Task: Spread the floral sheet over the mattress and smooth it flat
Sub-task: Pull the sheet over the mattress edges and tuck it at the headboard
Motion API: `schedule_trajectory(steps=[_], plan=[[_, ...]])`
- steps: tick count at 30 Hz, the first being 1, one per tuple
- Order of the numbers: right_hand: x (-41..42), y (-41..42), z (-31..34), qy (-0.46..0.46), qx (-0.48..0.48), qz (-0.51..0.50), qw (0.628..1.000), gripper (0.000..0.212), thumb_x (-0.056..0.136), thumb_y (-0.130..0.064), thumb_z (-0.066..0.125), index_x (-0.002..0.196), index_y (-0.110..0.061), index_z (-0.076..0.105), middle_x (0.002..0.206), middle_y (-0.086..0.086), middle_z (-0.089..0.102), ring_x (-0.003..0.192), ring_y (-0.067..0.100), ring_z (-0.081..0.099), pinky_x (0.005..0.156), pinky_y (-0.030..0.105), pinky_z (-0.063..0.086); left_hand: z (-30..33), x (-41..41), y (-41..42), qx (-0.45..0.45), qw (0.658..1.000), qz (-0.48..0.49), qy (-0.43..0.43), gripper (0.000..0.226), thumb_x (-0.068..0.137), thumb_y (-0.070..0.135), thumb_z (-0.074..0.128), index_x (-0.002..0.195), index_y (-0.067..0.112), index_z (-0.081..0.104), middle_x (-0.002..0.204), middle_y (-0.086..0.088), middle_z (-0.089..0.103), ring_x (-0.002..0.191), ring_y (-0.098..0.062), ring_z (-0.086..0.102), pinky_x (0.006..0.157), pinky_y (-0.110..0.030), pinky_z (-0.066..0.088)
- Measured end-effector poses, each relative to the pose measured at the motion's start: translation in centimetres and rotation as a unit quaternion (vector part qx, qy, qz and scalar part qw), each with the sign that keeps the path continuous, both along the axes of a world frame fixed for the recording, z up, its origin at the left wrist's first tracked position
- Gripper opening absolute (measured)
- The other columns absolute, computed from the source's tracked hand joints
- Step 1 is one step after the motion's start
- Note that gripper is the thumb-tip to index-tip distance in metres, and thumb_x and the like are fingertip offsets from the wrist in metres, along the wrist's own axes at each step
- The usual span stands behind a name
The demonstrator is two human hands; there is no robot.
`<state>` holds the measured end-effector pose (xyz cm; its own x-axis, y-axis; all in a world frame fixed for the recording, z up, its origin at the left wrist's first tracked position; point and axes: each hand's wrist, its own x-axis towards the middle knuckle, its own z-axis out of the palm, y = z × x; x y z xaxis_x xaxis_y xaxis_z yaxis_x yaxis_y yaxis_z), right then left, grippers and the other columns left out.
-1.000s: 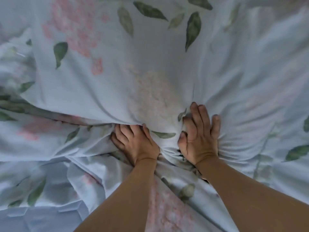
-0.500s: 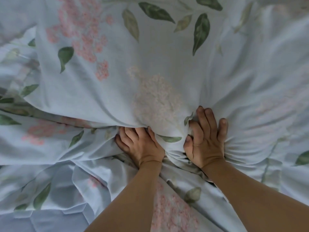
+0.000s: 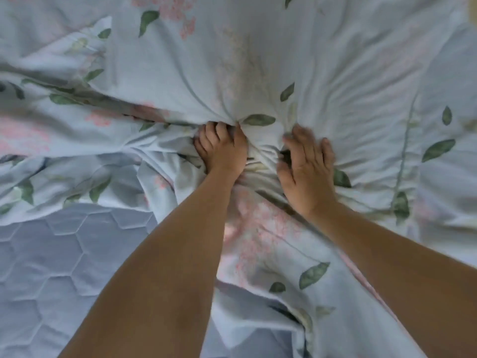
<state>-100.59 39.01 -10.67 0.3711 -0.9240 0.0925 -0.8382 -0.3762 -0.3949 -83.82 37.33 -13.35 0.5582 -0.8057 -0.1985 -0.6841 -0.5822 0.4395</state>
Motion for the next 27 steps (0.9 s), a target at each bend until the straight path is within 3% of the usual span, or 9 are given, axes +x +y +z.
schedule_trajectory(steps=[2, 4, 7, 10, 12, 15, 17, 20, 27], plan=[[-1.5, 6.4, 2.1, -0.092, 0.086, -0.010, 0.992, 0.053, 0.088, -0.034, 0.033, 0.128, -0.006, 0.053, 0.133, 0.010, 0.054, 0.123, 0.018, 0.042, 0.112, 0.046, 0.026, 2.5, 0.5, 2.8, 0.011, 0.993, -0.063, 0.098, 0.050, 0.099, 0.035, 0.037, 0.144, 0.013, 0.036, 0.152, -0.011, 0.027, 0.143, -0.028, 0.018, 0.118, -0.034, 0.010], [-3.9, 13.6, 4.1, -0.110, 0.088, -0.023, 0.990, 0.047, 0.087, -0.030, 0.041, 0.124, -0.004, 0.053, 0.124, 0.013, 0.056, 0.114, 0.024, 0.046, 0.103, 0.049, 0.037, 6.3, 0.6, 8.5, -0.101, 0.978, -0.048, 0.176, 0.043, 0.094, 0.023, 0.048, 0.135, 0.007, 0.048, 0.139, -0.013, 0.043, 0.132, -0.028, 0.037, 0.108, -0.018, 0.024], [-7.4, 23.1, 5.3, -0.058, 0.045, 0.000, 0.997, 0.035, 0.082, -0.030, 0.051, 0.112, -0.013, 0.051, 0.112, 0.014, 0.051, 0.100, 0.037, 0.050, 0.094, 0.049, 0.041, 8.5, -0.7, 18.5, -0.183, 0.968, 0.133, 0.106, 0.048, 0.076, 0.023, 0.053, 0.122, 0.009, 0.053, 0.124, -0.011, 0.048, 0.116, -0.025, 0.043, 0.101, -0.029, 0.030], [-9.8, 29.3, 4.9, 0.015, 0.049, 0.053, 0.997, 0.040, 0.073, -0.038, 0.057, 0.107, -0.019, 0.050, 0.105, 0.008, 0.047, 0.084, 0.032, 0.049, 0.082, 0.043, 0.039, 7.0, -1.6, 25.0, -0.102, 0.873, 0.411, 0.240, 0.066, 0.063, 0.040, 0.055, 0.124, 0.017, 0.049, 0.126, -0.008, 0.047, 0.118, -0.031, 0.047, 0.098, -0.045, 0.044], [-10.5, 30.9, 4.0, 0.076, 0.082, 0.054, 0.992, 0.050, 0.069, -0.041, 0.058, 0.113, -0.019, 0.050, 0.106, 0.008, 0.048, 0.084, 0.032, 0.049, 0.080, 0.043, 0.041, 6.6, -2.5, 26.4, -0.091, 0.851, 0.397, 0.331, 0.054, 0.065, 0.042, 0.061, 0.115, 0.022, 0.054, 0.112, -0.005, 0.058, 0.107, -0.030, 0.058, 0.081, -0.042, 0.053], [-10.1, 30.3, 2.8, 0.170, 0.159, -0.027, 0.972, 0.065, 0.062, -0.040, 0.076, 0.117, -0.012, 0.055, 0.101, 0.014, 0.057, 0.084, 0.036, 0.057, 0.076, 0.043, 0.050, 7.4, -3.9, 24.4, -0.064, 0.832, 0.319, 0.449, 0.024, 0.086, 0.031, 0.064, 0.102, 0.013, 0.060, 0.091, -0.003, 0.065, 0.086, -0.024, 0.063, 0.065, -0.029, 0.049], [-9.0, 29.5, 3.6, 0.219, 0.184, -0.052, 0.957, 0.061, 0.067, -0.032, 0.079, 0.120, -0.013, 0.057, 0.105, 0.014, 0.059, 0.090, 0.036, 0.060, 0.079, 0.041, 0.050, 8.3, -4.8, 23.7, 0.001, 0.818, 0.291, 0.497, 0.028, 0.090, 0.036, 0.062, 0.104, 0.012, 0.063, 0.092, -0.004, 0.067, 0.085, -0.022, 0.063, 0.074, -0.032, 0.052], [-8.4, 28.0, 6.0, 0.226, 0.242, -0.077, 0.941, 0.037, 0.092, -0.021, 0.051, 0.128, -0.018, 0.049, 0.124, 0.005, 0.056, 0.111, 0.026, 0.057, 0.089, 0.033, 0.043, 8.4, -5.3, 25.6, 0.015, 0.779, 0.305, 0.548, 0.027, 0.092, 0.032, 0.056, 0.107, 0.011, 0.064, 0.104, -0.007, 0.069, 0.094, -0.024, 0.063, 0.083, -0.036, 0.052], [-9.6, 32.3, 17.2, 0.273, 0.429, 0.013, 0.861, 0.025, 0.094, -0.014, 0.038, 0.097, -0.013, 0.062, 0.104, 0.005, 0.059, 0.100, 0.024, 0.059, 0.085, 0.031, 0.046, 17.5, -2.6, 41.4, 0.023, 0.684, 0.470, 0.558, 0.043, 0.093, 0.037, 0.059, 0.125, 0.010, 0.055, 0.116, -0.009, 0.062, 0.102, -0.029, 0.059, 0.094, -0.045, 0.049]])
